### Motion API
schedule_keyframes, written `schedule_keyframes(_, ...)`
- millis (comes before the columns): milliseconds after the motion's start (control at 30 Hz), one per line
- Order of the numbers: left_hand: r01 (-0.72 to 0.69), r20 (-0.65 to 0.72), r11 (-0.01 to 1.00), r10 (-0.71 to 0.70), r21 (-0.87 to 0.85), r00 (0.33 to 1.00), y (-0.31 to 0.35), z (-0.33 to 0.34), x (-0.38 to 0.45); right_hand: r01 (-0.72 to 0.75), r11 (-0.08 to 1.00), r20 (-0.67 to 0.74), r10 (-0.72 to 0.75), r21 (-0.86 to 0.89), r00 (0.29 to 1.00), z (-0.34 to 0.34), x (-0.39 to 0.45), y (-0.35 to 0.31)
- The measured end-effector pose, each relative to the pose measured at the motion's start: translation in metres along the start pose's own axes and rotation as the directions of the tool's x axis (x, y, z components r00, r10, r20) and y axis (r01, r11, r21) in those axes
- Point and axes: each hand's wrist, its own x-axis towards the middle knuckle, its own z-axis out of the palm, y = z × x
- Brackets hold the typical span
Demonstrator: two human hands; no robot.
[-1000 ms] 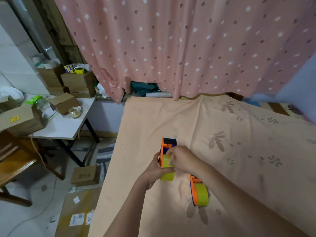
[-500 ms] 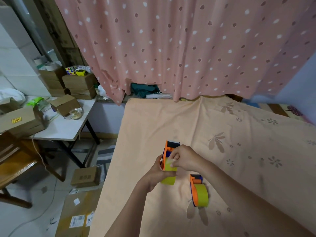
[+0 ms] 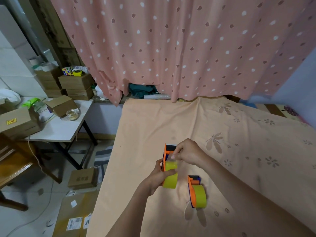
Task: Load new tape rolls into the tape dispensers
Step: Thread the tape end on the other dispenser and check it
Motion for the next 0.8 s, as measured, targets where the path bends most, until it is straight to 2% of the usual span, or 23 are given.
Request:
schedule_keyframes(167, -0.038, 0.054, 0.996, 0.033, 0.087, 0.998, -0.012, -0.002, -0.002, -0.025, 1.000, -0.082, 0.025, 0.001, 0.996, -0.017, 0.008, -0.002)
schedule_keyframes(333, -0.009, 0.055, 1.000, 0.009, 0.008, 0.998, -0.005, 0.000, 0.000, -0.041, 0.995, 0.024, 0.038, 0.092, 0.999, -0.016, 0.008, -0.006)
schedule_keyframes(433, 0.013, 0.004, 1.000, -0.013, -0.002, 1.000, 0.001, 0.010, 0.003, 0.006, 1.000, 0.025, -0.007, 0.006, 1.000, -0.018, 0.011, -0.010)
schedule_keyframes(533, 0.015, -0.012, 1.000, -0.016, -0.018, 1.000, 0.003, 0.015, 0.006, -0.008, 1.000, -0.013, 0.008, -0.029, 1.000, -0.025, 0.015, -0.008)
schedule_keyframes(800, -0.036, 0.015, 0.999, 0.037, -0.028, 0.999, -0.001, 0.008, 0.008, -0.144, 0.978, -0.188, 0.171, 0.150, 0.967, -0.047, 0.026, 0.007)
